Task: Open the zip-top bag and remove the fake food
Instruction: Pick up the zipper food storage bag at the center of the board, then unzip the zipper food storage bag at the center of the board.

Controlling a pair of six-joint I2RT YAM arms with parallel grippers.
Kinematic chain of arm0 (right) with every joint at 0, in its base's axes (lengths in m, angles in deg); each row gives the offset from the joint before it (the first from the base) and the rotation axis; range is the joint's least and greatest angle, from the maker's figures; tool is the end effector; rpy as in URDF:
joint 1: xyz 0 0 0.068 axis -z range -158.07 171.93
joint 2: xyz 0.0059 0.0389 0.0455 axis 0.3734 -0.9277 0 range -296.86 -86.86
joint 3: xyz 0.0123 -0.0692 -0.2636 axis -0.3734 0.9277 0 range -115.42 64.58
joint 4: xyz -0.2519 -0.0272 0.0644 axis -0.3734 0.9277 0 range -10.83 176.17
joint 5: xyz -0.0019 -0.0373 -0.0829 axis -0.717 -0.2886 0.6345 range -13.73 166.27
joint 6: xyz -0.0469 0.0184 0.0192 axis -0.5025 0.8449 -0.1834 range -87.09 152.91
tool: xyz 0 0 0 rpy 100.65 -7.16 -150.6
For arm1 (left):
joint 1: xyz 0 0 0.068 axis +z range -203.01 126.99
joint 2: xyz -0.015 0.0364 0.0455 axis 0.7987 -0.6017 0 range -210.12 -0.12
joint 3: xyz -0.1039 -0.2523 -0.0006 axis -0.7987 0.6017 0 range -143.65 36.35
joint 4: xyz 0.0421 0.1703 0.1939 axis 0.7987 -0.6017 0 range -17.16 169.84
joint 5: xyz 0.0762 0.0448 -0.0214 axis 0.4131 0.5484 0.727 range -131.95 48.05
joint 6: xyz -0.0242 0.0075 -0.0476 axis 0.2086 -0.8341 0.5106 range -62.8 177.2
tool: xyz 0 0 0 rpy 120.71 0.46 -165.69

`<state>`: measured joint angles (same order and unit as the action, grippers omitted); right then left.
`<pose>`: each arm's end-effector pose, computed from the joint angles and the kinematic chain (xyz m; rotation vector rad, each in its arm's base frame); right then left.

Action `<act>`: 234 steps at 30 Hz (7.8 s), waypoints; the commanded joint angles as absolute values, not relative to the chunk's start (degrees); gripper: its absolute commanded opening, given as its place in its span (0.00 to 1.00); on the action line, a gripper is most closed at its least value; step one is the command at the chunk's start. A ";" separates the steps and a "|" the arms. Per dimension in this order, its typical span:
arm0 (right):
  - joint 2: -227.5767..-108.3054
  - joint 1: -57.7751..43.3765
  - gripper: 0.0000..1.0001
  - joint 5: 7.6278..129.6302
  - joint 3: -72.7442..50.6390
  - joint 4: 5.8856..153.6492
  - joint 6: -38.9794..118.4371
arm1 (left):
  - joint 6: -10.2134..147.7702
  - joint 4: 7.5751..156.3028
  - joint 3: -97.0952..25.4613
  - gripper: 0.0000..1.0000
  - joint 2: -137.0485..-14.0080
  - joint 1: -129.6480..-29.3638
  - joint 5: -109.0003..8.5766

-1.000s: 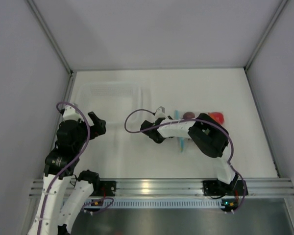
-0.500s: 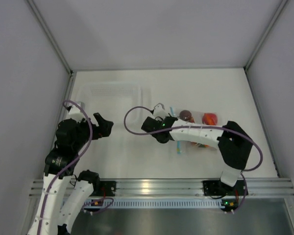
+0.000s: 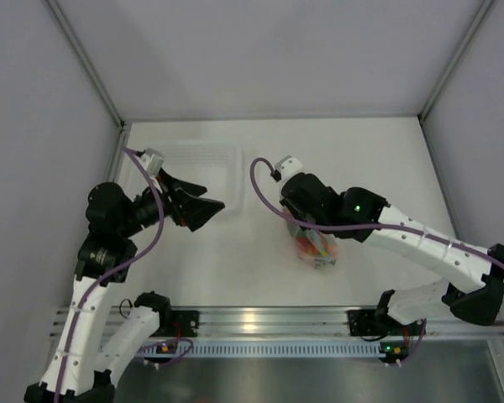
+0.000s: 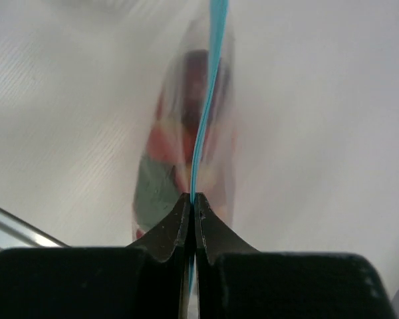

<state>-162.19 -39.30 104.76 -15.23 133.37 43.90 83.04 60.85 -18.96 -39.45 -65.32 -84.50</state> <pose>0.1403 0.2204 0.3675 -0.7811 2.1695 0.0253 0.1267 -0.0523 0.4007 0.4037 1.6796 -1.0989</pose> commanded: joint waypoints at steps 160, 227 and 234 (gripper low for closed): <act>-138.61 -42.23 0.00 77.59 -10.73 124.96 19.64 | 57.02 78.96 -15.24 0.98 -45.21 -110.75 -53.37; -139.07 -42.32 0.00 70.21 -12.23 126.19 19.38 | 54.03 86.78 -20.34 0.34 -60.68 -110.84 -75.70; -138.28 -42.23 0.00 71.61 -11.01 126.02 19.38 | 54.12 87.22 -19.99 0.00 -60.24 -110.75 -74.21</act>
